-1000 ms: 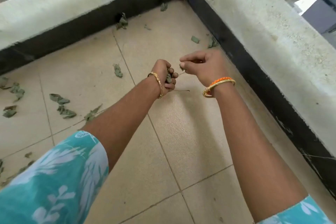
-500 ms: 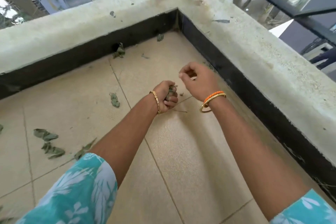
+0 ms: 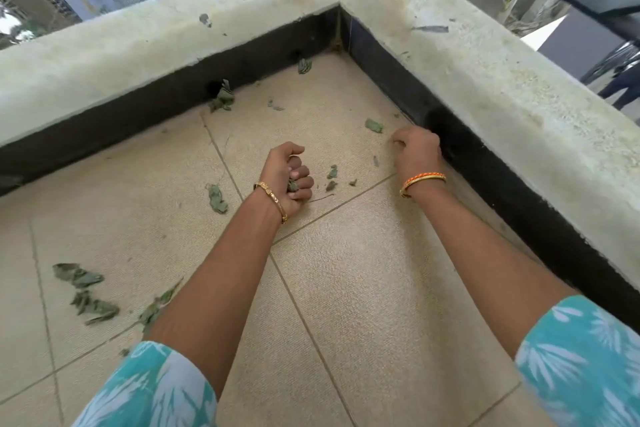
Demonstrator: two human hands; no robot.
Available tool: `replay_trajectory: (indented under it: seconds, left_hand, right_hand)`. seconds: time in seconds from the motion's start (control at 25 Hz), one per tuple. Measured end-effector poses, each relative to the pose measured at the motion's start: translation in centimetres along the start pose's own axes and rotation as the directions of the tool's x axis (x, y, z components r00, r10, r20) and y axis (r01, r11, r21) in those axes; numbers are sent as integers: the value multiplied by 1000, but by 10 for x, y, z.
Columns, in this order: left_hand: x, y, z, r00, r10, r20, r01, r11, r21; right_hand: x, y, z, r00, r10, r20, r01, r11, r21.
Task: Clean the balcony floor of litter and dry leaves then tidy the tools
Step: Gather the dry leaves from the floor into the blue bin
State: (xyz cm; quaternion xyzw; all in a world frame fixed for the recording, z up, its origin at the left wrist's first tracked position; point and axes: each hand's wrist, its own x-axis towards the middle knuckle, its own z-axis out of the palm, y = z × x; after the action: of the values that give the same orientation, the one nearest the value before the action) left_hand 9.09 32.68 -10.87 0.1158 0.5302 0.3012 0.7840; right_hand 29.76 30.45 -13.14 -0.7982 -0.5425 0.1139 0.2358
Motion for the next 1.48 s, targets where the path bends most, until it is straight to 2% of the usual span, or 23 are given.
replay_trajectory:
  seconds: [0.08,0.12,0.24,0.32,0.36,0.44,0.56,0.64,0.8,0.96,1.04,1.12,1.16,1.24,1.32,1.4,1.44,1.48]
  left_hand:
    - [-2,-1,-3,1000,-6,-3,6,999,-44]
    - [-3,-2,-5,1000,-10,-8,9,997,-77]
    - [-7,-7,-8,999,2,-35,-9,975,-220]
    - [-10,-8,-11,998,7,-66,-28,946,-322]
    - [-11,-9,-12,996,8,-87,-39,934,-356]
    - [-11,-12,-13,993,9,-118,-51,930,-365]
    - [-12,-18,-14,991,5,-132,-38,968,-247]
    - [-13,-22,-12,993,13,-113,-34,981,-190]
    - [-20,-28,-15,994,27,-101,-51,968,-244]
    - [-29,-25,-19,993,8,-114,-33,977,-212]
    - [-32,-23,-23,993,14,-117,-30,989,-143]
    - [-35,-21,-29,991,1,-131,-12,996,-87]
    - [-35,-20,-33,990,-18,-140,5,995,-95]
    - [-35,-17,-39,990,-39,-139,23,993,-111]
    - [-37,-13,-43,990,-37,-140,23,995,-100]
    - [-38,-10,-46,990,-45,-136,27,991,-133]
    - [-39,-9,-47,990,-54,-133,32,986,-166]
    - [-39,-8,-48,990,-64,-129,37,979,-200]
  right_hand:
    - [-13,-20,-12,989,141,-47,-124,956,268]
    - [-21,-33,-18,982,190,-8,-172,904,392]
    - [-49,-69,-28,939,186,291,-337,682,650]
    - [-61,-86,-28,903,138,407,-407,581,704]
    - [-65,-92,-26,905,115,410,-394,592,703]
    - [-73,-102,-21,932,56,359,-291,707,645]
    - [-82,-115,-14,957,-54,285,-113,836,538]
    - [-85,-122,-8,965,-124,233,-2,880,475]
    - [-90,-131,8,953,-213,215,122,920,372]
    - [-93,-136,21,947,-204,248,126,946,299]
    - [-88,-138,13,894,-215,392,64,930,363]
    - [-76,-136,-3,811,-199,551,-101,879,466]
    - [-68,-131,-10,812,-166,560,-175,846,504]
    - [-50,-113,-14,890,-64,451,-207,825,525]
    - [-38,-88,-6,919,-77,387,-66,937,344]
    - [-41,-68,7,843,-222,490,159,973,167]
    - [-48,-59,15,796,-303,524,277,952,129]
    - [-60,-53,21,777,-385,498,382,917,114]
